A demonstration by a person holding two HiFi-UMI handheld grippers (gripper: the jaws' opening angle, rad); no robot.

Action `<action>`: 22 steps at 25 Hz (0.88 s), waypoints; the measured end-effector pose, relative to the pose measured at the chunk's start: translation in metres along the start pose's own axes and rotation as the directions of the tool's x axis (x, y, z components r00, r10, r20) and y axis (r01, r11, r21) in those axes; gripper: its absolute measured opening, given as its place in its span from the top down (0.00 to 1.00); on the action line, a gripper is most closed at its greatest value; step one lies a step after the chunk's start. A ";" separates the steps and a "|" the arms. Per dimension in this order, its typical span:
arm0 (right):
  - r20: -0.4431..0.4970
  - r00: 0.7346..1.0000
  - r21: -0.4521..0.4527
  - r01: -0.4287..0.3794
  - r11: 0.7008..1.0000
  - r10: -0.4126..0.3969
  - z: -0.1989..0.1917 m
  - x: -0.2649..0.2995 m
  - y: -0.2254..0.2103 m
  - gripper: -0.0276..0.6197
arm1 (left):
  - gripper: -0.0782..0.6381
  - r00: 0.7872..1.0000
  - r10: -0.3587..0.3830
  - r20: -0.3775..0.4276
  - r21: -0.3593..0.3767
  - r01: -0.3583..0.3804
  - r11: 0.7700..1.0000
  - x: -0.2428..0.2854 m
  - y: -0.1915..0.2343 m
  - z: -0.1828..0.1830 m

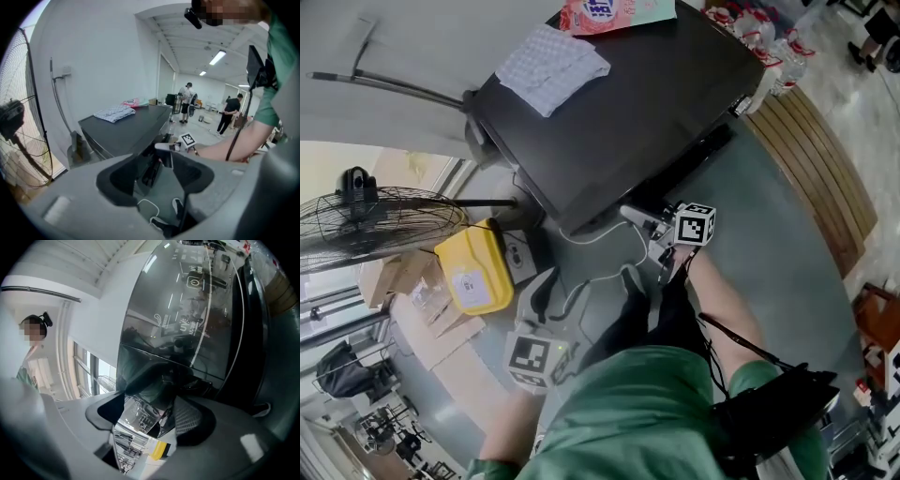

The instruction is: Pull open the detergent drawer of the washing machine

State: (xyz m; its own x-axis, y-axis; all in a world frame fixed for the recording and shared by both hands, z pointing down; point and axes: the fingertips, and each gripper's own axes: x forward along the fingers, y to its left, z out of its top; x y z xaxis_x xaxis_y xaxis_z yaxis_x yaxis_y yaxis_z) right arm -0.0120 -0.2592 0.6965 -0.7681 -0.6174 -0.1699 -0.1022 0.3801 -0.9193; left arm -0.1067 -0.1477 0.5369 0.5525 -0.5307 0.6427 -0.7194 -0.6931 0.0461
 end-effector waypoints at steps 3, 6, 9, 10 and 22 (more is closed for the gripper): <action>0.021 1.000 0.022 -0.021 1.000 0.020 0.000 -0.004 0.003 0.46 | 0.56 1.000 -0.002 -0.007 -0.002 0.002 1.000 -0.005 -0.004 -0.003; 0.062 0.997 0.036 -0.043 0.998 0.040 -0.003 -0.020 0.008 0.56 | 0.56 1.000 -0.006 -0.008 0.000 0.006 1.000 -0.008 -0.005 -0.006; 0.082 0.996 0.038 -0.039 0.999 0.036 -0.014 -0.041 0.014 0.55 | 0.56 1.000 -0.010 -0.004 -0.001 0.010 1.000 -0.006 -0.002 -0.007; 0.084 0.996 0.038 -0.035 0.999 0.032 -0.017 -0.048 0.016 0.55 | 0.56 1.000 -0.015 -0.003 -0.004 0.015 1.000 -0.004 -0.002 -0.006; 0.140 0.990 0.081 -0.019 0.997 0.007 -0.034 -0.096 0.036 0.55 | 0.56 0.994 -0.105 0.033 0.073 0.103 0.992 0.013 -0.027 0.029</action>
State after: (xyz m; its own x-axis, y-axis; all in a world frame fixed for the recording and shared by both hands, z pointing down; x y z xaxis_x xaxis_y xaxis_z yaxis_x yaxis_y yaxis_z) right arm 0.0367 -0.1632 0.6913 -0.6727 -0.7050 -0.2247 -0.0362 0.3347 -0.9416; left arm -0.0678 -0.1501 0.5223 0.6388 -0.4708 0.6086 -0.6264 -0.7774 0.0561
